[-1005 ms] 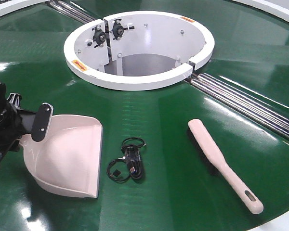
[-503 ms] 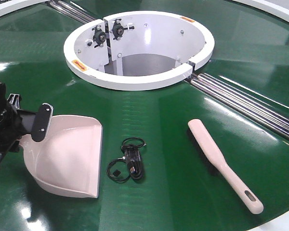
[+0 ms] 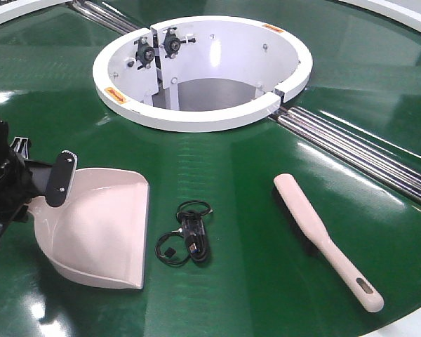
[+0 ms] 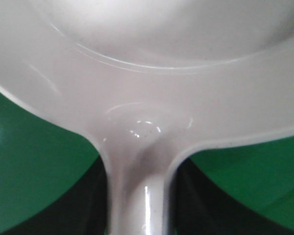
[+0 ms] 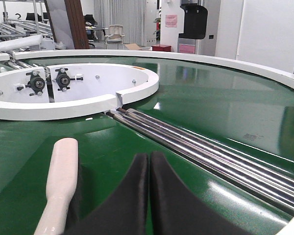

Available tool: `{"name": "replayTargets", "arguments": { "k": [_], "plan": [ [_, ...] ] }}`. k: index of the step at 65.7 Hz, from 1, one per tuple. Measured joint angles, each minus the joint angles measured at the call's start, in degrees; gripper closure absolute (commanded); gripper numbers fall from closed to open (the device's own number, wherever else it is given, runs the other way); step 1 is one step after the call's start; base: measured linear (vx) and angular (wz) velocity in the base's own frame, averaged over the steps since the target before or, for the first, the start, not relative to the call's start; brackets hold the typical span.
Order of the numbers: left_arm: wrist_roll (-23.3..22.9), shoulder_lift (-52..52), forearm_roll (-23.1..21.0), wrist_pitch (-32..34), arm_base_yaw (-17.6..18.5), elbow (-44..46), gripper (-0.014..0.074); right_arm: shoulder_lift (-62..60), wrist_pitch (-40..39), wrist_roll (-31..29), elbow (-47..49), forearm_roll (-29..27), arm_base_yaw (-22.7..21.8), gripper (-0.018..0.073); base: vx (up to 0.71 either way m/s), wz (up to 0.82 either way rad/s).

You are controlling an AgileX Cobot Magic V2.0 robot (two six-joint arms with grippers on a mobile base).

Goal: Clean and inspect green conveyor with broom and dustpan

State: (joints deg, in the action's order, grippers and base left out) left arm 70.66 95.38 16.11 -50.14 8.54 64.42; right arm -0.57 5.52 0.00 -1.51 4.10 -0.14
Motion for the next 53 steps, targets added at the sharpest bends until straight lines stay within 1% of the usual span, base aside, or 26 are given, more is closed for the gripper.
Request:
{"name": "replayTargets", "arguments": {
  "k": [10,24,29,35,40,53],
  "plan": [
    [0.0,0.0,0.0,-0.1,0.0,0.0,0.0603,0.0,-0.3,0.0,0.0,0.0,0.0,0.0569,0.0,0.0],
    [0.0,0.0,-0.1,-0.1,0.0,0.0,0.0603,0.0,-7.2,0.0,0.0,0.1,0.0,0.0569,0.0,0.0],
    [0.0,0.0,-0.1,-0.1,0.0,0.0,0.0603,0.0,-7.8,0.0,0.1,0.0,0.0,0.0569,0.0,0.0],
    [0.0,0.0,-0.1,-0.1,0.0,0.0,0.0603,0.4,-6.1,1.4,2.2,0.0,0.0,0.0569,0.0,0.0],
    [0.0,0.0,-0.1,-0.1,0.0,0.0,0.0603,2.6,-4.0,1.8,5.8,0.0,0.0,0.0569,0.0,0.0],
    [0.0,0.0,-0.1,-0.1,0.0,0.0,0.0603,13.3,4.7,2.2,16.0,-0.1,0.0,0.0569,0.0,0.0]
  ]
}}
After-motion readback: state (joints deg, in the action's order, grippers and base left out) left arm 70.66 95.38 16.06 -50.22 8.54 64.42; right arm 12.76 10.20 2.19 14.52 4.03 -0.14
